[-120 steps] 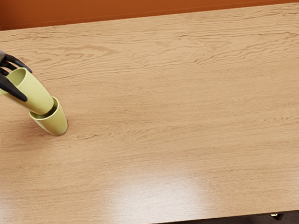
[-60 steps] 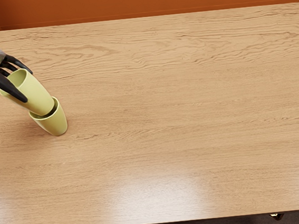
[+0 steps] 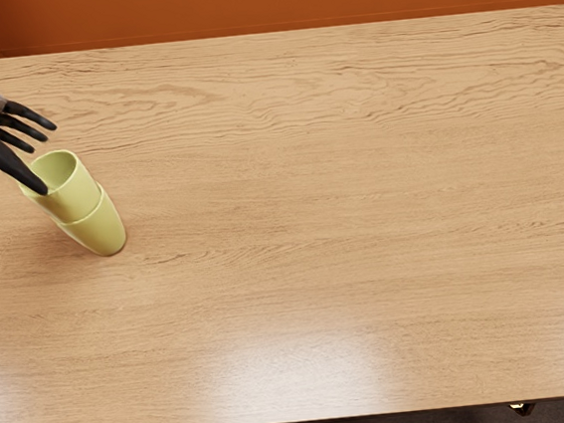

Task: Pick up cup and place in cup with left hand

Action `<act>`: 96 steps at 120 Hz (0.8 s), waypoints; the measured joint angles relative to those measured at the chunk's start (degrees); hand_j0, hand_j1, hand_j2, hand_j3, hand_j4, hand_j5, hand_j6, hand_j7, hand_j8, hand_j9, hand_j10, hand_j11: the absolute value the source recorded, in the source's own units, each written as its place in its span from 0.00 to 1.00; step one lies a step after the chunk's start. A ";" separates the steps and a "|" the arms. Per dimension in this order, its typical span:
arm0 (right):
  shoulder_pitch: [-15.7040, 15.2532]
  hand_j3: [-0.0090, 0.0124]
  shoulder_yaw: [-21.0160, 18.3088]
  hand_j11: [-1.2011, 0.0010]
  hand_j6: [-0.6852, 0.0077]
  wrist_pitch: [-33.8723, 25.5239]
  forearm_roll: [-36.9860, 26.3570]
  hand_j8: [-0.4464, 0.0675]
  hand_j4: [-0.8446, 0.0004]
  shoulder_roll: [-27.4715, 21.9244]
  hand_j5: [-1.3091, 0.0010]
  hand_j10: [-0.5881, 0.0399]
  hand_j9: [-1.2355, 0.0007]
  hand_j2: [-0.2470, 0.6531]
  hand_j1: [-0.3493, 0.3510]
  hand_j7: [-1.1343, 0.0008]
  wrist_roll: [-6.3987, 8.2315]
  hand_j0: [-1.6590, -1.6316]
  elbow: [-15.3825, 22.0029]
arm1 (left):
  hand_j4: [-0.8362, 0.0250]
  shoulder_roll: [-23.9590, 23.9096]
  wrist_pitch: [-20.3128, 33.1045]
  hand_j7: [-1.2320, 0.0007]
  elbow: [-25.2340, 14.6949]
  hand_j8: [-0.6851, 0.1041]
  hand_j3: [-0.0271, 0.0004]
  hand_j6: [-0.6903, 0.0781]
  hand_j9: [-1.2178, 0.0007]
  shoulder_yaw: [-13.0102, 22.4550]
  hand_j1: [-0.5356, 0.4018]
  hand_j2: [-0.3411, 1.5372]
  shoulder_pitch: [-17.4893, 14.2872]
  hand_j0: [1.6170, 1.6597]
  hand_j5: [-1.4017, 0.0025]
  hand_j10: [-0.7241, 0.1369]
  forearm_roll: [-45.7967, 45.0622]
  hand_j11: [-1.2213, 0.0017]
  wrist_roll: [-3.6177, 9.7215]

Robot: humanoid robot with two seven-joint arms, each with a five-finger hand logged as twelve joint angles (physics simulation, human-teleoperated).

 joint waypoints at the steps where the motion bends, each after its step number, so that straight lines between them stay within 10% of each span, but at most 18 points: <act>1: 0.00 0.42 0.00 0.97 0.95 0.00 0.00 0.81 0.96 0.00 0.97 0.89 0.97 0.27 0.05 0.97 0.00 0.04 -0.01 | 0.65 0.00 0.01 0.68 0.00 0.61 0.99 0.62 0.67 0.00 0.63 0.21 -0.01 0.93 0.72 0.54 0.00 0.68 0.00; 96: -0.08 0.42 0.01 0.97 0.95 -0.04 0.03 0.81 0.96 0.00 0.97 0.89 0.97 0.27 0.05 0.97 0.00 0.04 -0.27 | 0.93 3.62 -4.82 0.97 -7.51 0.83 0.99 0.86 0.97 -1.52 0.91 0.18 -6.97 0.96 0.97 0.81 -20.73 0.97 0.00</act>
